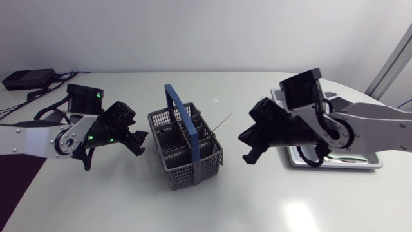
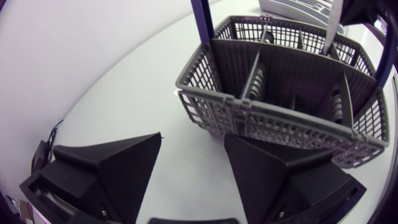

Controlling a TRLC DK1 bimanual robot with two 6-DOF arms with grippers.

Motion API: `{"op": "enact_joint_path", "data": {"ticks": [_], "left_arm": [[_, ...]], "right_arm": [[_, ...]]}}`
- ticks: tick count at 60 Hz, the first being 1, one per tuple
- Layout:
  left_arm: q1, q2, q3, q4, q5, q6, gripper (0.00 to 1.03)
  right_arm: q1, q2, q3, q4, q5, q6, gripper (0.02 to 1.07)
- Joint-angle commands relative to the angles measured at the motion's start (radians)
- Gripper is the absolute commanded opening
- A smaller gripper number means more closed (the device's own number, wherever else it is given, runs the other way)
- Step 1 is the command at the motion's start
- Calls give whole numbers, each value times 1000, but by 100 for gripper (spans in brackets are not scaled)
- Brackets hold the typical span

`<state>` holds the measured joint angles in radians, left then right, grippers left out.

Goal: Unload the cutlery basket into the drawer organizer.

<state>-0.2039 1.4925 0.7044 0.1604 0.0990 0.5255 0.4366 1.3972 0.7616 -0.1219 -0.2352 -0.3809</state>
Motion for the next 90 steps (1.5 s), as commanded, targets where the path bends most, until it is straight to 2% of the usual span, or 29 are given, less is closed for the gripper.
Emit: {"op": "enact_joint_path", "data": {"ticks": [1,11,21,31,39,47,53,55,59,63,72,81,90], "left_arm": [[-6,66,58,14,1,-36,68],[-23,147,101,47,1,-48,68],[-23,201,161,47,13,-55,68],[-49,279,287,-5,18,-56,68],[-37,291,314,-22,18,-45,69],[23,140,207,-35,42,13,69],[60,-28,115,-75,82,39,69],[74,-118,73,-122,110,59,69],[75,-273,9,-214,150,90,69],[63,-383,-40,-277,173,111,69],[-42,-566,-134,-453,182,168,68],[-126,-587,-192,-501,182,172,68],[-160,-543,-217,-489,183,172,67]], "right_arm": [[50,48,-16,34,25,30,10],[140,94,-24,88,65,34,10],[234,82,-36,88,102,43,10],[406,69,-50,73,162,68,10],[427,-10,-84,62,168,51,10],[369,-245,-154,24,178,23,11],[234,-351,-177,10,143,-10,11],[133,-354,-173,21,99,-24,11],[-22,-274,-140,68,13,-27,11],[-105,-176,-90,88,-38,-19,11],[-157,49,47,134,-95,25,11],[-156,200,163,133,-119,57,11],[-157,324,281,87,-148,77,11]]}}
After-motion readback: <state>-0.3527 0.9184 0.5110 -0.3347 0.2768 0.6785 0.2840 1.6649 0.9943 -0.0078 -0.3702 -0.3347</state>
